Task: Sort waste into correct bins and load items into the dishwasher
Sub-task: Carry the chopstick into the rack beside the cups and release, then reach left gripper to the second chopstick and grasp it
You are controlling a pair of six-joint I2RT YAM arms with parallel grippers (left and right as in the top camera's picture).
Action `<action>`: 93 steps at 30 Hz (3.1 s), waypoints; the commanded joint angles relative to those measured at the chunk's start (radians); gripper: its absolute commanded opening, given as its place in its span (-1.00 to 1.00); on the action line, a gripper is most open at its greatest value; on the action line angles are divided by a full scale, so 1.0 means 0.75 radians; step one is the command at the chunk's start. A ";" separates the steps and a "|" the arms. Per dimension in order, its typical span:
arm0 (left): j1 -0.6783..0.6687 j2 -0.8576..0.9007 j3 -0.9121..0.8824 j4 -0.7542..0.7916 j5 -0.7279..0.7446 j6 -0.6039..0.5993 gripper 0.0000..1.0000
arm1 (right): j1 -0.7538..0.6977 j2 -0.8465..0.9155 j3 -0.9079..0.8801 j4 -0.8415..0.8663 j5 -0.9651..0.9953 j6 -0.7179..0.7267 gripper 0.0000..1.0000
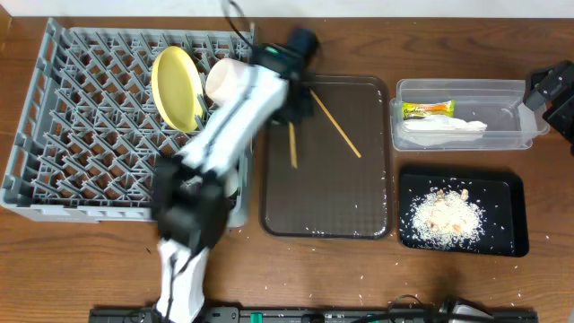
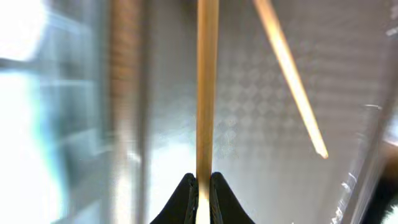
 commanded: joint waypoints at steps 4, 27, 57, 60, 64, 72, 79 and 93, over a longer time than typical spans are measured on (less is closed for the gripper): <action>0.165 -0.434 0.040 -0.212 -0.466 0.394 -0.85 | -0.009 -0.003 0.000 -0.002 -0.001 0.002 0.98; 0.488 -0.428 -0.477 -0.133 -0.550 0.626 -0.10 | -0.009 -0.003 0.000 -0.002 -0.001 0.002 0.99; -0.245 0.029 -0.287 0.668 -0.229 -0.314 0.04 | -0.009 -0.003 0.000 -0.002 -0.001 0.002 0.98; -0.249 0.091 -0.287 0.718 -0.225 -0.314 -0.03 | -0.009 -0.003 0.000 -0.002 -0.001 0.002 0.99; -0.266 0.127 -0.287 0.789 -0.225 -0.313 -0.03 | -0.009 -0.003 0.000 -0.002 -0.001 0.002 0.98; -0.311 0.205 -0.287 0.849 -0.273 -0.350 -0.05 | -0.009 -0.003 0.000 -0.002 -0.001 0.002 0.99; -0.318 0.235 -0.287 0.861 -0.281 -0.359 -0.06 | -0.009 -0.002 0.000 -0.002 -0.001 0.002 0.98; -0.319 0.276 -0.287 0.763 -0.274 -0.359 -0.22 | -0.009 -0.002 0.000 -0.002 -0.001 0.002 0.99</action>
